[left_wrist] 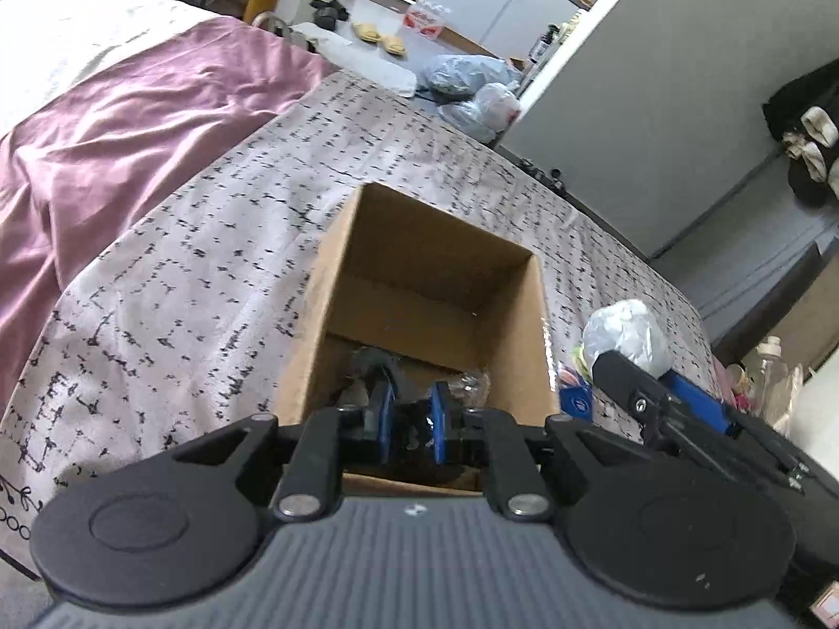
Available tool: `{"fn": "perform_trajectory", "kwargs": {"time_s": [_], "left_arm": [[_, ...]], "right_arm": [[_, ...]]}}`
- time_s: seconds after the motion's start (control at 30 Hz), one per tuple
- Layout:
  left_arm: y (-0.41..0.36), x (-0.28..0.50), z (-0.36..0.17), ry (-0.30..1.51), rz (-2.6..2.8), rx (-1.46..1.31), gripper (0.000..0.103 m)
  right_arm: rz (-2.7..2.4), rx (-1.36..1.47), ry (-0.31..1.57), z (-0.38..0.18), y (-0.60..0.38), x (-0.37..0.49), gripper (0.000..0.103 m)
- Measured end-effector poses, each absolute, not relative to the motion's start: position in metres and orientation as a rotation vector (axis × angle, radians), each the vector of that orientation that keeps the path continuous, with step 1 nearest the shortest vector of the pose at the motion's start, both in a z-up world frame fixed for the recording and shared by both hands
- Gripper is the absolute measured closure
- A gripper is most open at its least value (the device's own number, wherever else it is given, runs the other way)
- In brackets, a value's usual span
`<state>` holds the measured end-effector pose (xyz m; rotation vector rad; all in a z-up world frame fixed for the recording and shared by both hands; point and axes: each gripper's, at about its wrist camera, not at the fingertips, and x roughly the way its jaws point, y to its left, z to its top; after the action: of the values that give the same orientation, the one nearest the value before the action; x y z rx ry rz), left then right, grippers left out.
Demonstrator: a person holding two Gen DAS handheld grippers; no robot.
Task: Organize soft objects
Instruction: 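Open right tool dropping the white bag into the box while left tool releases the bracelet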
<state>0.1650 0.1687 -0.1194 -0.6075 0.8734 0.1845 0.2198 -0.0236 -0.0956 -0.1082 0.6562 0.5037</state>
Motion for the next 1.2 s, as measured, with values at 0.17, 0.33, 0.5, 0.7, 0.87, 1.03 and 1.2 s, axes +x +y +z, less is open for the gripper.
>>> {"fn": "perform_trajectory", "kwargs": {"time_s": [0.17,0.33,0.5,0.7,0.87,1.03,1.2], "left_arm": [[0.175,0.161,-0.12,0.862,0.2,-0.634,0.086],[0.181,0.156,-0.119,0.839,0.246,-0.657,0.078],[0.186,0.15,-0.115,0.812,0.314,-0.672,0.077],[0.19,0.147,-0.115,0.818,0.342,-0.684,0.075],[0.184,0.147,-0.112,0.811,0.368,-0.641,0.058],[0.18,0.149,-0.111,0.816,0.376,-0.621,0.042],[0.172,0.148,-0.108,0.812,0.389,-0.585,0.031]], "right_arm": [[0.521,-0.08,0.684,-0.103,-0.016,0.22,0.061],[0.545,-0.091,0.704,-0.107,-0.004,0.221,0.06],[0.562,-0.103,0.718,-0.107,0.008,0.22,0.058],[0.515,-0.094,0.695,-0.102,-0.001,0.217,0.02],[0.5,-0.08,0.696,-0.099,-0.023,0.215,0.018],[0.475,-0.059,0.691,-0.097,-0.052,0.212,0.012],[0.451,-0.05,0.687,-0.098,-0.076,0.212,0.01]]}}
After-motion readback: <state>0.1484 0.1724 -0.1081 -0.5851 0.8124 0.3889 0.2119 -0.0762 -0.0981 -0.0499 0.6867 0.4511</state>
